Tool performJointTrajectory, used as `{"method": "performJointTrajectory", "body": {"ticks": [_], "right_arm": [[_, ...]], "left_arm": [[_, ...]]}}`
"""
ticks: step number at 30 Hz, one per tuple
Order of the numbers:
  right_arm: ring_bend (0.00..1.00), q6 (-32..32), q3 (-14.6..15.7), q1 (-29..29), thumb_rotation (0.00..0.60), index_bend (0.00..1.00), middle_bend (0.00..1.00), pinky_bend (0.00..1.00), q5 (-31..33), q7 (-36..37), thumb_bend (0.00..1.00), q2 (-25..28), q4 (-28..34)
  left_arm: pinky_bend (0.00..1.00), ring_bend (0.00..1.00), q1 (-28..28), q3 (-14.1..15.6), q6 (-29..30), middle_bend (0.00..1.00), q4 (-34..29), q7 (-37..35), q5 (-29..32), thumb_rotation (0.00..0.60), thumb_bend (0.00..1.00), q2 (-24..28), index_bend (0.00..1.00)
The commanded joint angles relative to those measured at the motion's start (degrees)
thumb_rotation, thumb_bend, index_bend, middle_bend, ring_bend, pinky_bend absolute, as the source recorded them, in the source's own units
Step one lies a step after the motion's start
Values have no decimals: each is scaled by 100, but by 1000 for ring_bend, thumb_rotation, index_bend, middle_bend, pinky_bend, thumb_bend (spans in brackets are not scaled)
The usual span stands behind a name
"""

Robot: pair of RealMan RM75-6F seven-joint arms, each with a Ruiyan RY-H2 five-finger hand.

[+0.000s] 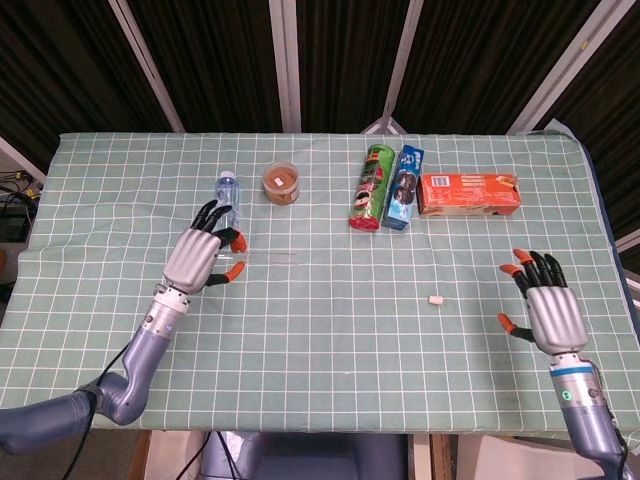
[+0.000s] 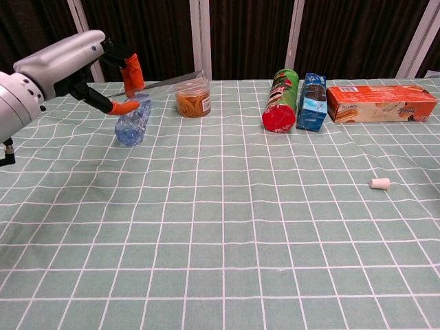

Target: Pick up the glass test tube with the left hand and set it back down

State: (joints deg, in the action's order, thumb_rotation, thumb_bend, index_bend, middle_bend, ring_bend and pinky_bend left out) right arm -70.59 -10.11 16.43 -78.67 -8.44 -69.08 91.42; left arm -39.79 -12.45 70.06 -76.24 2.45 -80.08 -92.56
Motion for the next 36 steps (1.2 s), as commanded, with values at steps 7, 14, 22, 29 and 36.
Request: {"method": "performJointTrajectory", "body": {"ticks": [7, 14, 22, 29, 36], "right_arm": [[109, 977, -71, 798, 600, 379, 217, 68, 392, -739, 280, -619, -417], [109, 1104, -56, 948, 600, 422, 229, 75, 751, -1087, 278, -1018, -507], [110, 1155, -49, 1090, 600, 436, 239, 75, 1013, -1302, 278, -1367, -742], [115, 1214, -21, 1177, 600, 463, 250, 77, 1168, -1385, 278, -1551, -1030], [117, 1259, 30, 1196, 600, 493, 264, 77, 1335, -1375, 278, -1701, -1293]], "left_arm": [[0, 120, 56, 58, 180, 559, -292, -174, -275, 600, 583, 215, 622], [0, 119, 93, 44, 229, 559, -414, -180, -293, 600, 584, 319, 621], [0, 120, 150, 53, 269, 561, -475, -181, -283, 600, 584, 372, 618], [0, 120, 166, 67, 251, 562, -478, -177, -280, 600, 584, 394, 614], [0, 119, 176, 72, 255, 562, -480, -154, -295, 600, 584, 406, 612]]}}
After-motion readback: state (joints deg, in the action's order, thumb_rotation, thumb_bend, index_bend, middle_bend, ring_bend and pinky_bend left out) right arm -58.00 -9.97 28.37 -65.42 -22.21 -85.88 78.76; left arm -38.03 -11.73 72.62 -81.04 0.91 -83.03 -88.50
